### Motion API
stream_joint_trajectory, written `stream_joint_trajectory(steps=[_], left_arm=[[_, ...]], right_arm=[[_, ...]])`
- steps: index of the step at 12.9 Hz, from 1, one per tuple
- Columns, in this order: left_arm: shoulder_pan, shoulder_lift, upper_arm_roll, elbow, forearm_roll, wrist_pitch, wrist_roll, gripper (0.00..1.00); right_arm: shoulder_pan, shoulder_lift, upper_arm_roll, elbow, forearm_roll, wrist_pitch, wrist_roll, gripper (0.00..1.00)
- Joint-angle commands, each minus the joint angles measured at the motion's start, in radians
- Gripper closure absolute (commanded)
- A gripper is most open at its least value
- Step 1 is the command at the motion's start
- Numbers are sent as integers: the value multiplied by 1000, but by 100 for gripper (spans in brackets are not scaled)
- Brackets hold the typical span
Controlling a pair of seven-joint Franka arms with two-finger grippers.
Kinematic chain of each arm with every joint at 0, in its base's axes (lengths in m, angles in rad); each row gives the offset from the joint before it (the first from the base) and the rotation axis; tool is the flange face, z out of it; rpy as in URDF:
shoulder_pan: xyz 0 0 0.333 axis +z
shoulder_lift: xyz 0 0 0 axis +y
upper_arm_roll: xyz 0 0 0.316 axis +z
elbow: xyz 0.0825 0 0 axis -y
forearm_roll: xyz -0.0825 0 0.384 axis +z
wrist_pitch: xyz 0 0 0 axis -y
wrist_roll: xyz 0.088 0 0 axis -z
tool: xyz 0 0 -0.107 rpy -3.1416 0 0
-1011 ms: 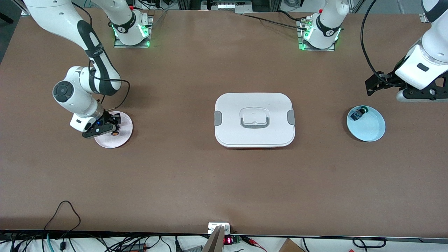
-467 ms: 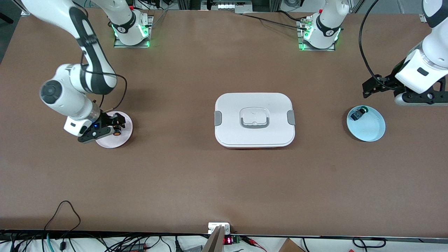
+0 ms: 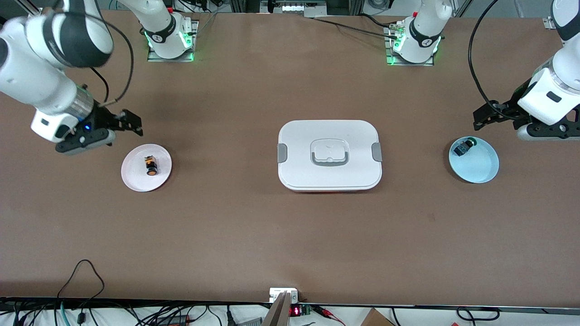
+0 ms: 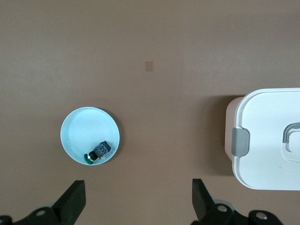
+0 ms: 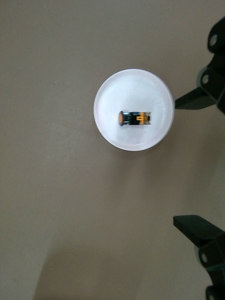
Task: Transfer orange switch to right arm and place
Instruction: 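Open the right gripper to release the switch onto the white plate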
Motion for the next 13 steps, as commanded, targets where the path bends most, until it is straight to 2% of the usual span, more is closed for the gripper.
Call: stream_joint_trajectory(steps=[1, 3, 13], left_arm=[[3, 12, 2, 31, -24, -9, 23, 0], [3, 14, -4, 32, -24, -7, 23, 0], [3, 14, -4, 32, -24, -7, 23, 0]], right_arm=[[3, 28, 24, 203, -45, -190, 57, 0], [1, 45, 30, 290, -65, -247, 48, 0], [4, 60, 29, 295, -55, -289, 25, 0]])
